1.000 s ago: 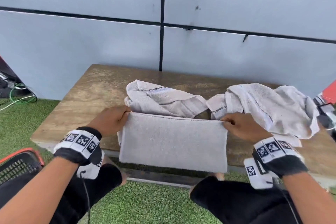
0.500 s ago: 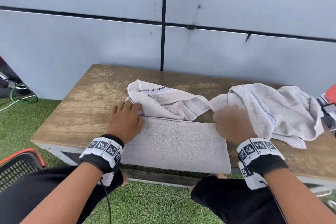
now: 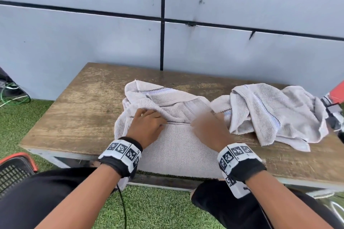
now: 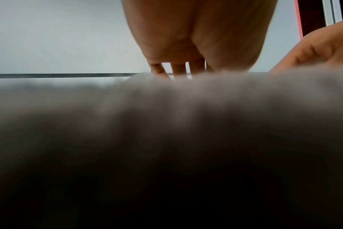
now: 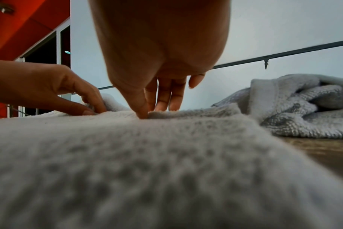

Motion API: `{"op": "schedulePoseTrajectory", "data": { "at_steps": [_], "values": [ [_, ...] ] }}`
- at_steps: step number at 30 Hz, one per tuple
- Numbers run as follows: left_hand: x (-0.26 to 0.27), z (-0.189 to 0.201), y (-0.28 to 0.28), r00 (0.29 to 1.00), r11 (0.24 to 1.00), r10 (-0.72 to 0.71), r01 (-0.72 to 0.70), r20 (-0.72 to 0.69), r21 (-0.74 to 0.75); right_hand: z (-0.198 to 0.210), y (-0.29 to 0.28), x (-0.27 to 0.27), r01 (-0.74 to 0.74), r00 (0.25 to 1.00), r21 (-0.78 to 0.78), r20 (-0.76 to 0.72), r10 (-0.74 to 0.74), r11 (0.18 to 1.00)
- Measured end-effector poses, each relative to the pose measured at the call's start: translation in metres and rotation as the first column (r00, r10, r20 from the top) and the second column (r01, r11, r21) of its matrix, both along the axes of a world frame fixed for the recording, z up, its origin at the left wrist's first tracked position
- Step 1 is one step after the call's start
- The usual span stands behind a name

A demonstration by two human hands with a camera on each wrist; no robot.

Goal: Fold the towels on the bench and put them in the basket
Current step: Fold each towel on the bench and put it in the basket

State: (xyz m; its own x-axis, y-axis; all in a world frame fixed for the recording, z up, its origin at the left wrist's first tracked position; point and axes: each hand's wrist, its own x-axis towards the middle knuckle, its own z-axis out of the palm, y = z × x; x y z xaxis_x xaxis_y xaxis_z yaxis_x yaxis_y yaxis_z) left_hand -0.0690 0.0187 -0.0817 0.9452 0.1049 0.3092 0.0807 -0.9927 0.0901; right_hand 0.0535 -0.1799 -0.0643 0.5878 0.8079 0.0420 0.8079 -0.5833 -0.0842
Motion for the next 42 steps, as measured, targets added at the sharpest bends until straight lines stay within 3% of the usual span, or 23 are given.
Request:
{"op": "schedulePoseTrajectory", "data": {
  "at_steps": [8,14,19,23,29,33,35,38,40,42],
  "values": [
    [0.003,-0.001,0.0,0.999,0.998,0.044,-0.044,-0.013,-0.039,-0.001,-0.002,0.006,0.032,0.992,0.049,-0.12,-0.026,0.998],
    [0.005,-0.005,-0.003,0.993,0.994,0.113,-0.113,0.013,0.009,-0.001,-0.001,0.008,0.08,0.995,0.088,-0.073,-0.073,0.993],
    [0.006,-0.006,-0.005,0.982,0.982,0.183,-0.181,-0.037,0.053,-0.004,0.002,0.009,0.116,0.992,0.018,-0.043,-0.115,0.993],
    [0.002,-0.003,0.004,0.968,0.969,0.243,-0.239,-0.064,0.064,-0.003,-0.006,0.016,0.214,0.976,0.018,-0.037,-0.213,0.977],
    [-0.017,0.011,0.024,0.903,0.912,0.41,-0.409,-0.131,0.037,0.0,-0.025,0.021,0.319,0.948,-0.002,0.011,-0.319,0.948],
    [-0.03,0.023,0.035,0.855,0.856,0.508,-0.515,-0.104,-0.048,0.005,-0.031,0.015,0.312,0.949,-0.042,0.066,-0.309,0.949],
    [-0.035,0.027,0.031,0.871,0.862,0.489,-0.489,-0.036,-0.131,0.01,-0.034,0.004,0.265,0.963,-0.031,0.067,-0.262,0.964],
    [-0.043,0.026,-0.002,0.953,0.943,0.297,-0.282,0.06,-0.175,0.015,-0.034,-0.024,0.153,0.988,0.037,0.02,-0.154,0.987],
    [-0.049,0.017,-0.035,0.989,0.976,0.145,-0.137,0.037,-0.171,0.008,-0.03,-0.045,0.097,0.994,0.068,-0.063,-0.093,0.993],
    [-0.049,0.003,-0.06,0.995,0.978,0.07,-0.083,-0.073,-0.191,-0.006,-0.026,-0.058,0.085,0.986,0.09,-0.152,-0.071,0.992]
  ]
}}
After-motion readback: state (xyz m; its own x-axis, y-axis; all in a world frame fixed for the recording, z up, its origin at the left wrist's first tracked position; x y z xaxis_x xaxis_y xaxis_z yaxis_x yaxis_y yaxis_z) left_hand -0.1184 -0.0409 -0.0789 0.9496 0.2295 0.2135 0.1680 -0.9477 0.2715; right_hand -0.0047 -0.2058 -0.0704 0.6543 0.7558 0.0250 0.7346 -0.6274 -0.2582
